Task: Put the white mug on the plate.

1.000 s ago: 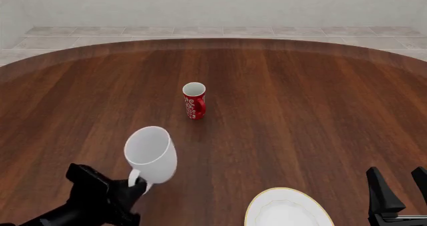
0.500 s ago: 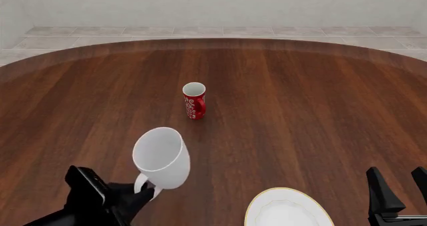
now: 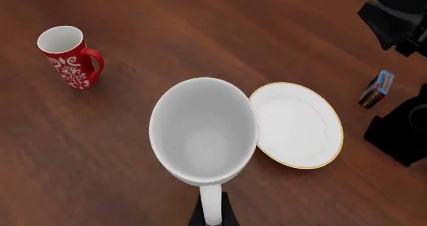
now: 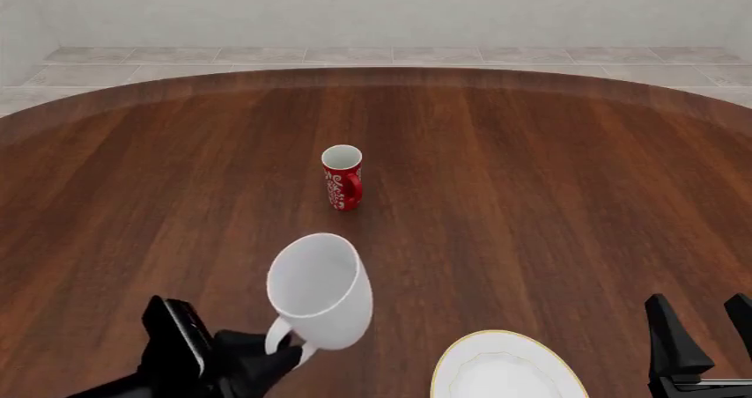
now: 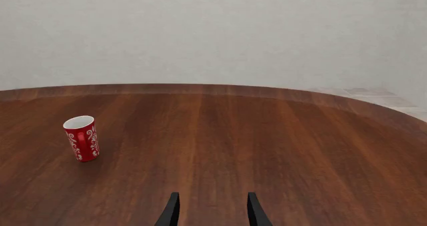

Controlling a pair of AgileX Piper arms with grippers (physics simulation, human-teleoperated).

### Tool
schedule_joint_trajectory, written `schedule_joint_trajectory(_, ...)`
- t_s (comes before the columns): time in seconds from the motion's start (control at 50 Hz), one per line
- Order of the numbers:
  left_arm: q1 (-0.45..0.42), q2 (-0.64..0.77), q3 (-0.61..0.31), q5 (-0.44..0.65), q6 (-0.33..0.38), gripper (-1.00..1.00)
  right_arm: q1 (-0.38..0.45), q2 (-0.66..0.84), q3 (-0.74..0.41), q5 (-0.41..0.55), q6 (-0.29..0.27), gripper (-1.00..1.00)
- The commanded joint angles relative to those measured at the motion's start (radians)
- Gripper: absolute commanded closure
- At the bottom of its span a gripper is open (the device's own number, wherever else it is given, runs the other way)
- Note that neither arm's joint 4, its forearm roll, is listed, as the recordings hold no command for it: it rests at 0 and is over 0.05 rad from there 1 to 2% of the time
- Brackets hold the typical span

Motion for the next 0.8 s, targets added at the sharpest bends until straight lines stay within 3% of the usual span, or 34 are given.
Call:
schedule_joint_trajectory(0.02,-0.05,0.041,-0.034,-0.018,0.0,1.0,0.0,-0.003,-0.001,0.004,0.0,-1.0)
schedule_joint_trajectory(0.8,-0.186,0.254,-0.184,-0.028,0.052,1.0,0.0,-0.003,-0.001,0.004,0.0,-1.0)
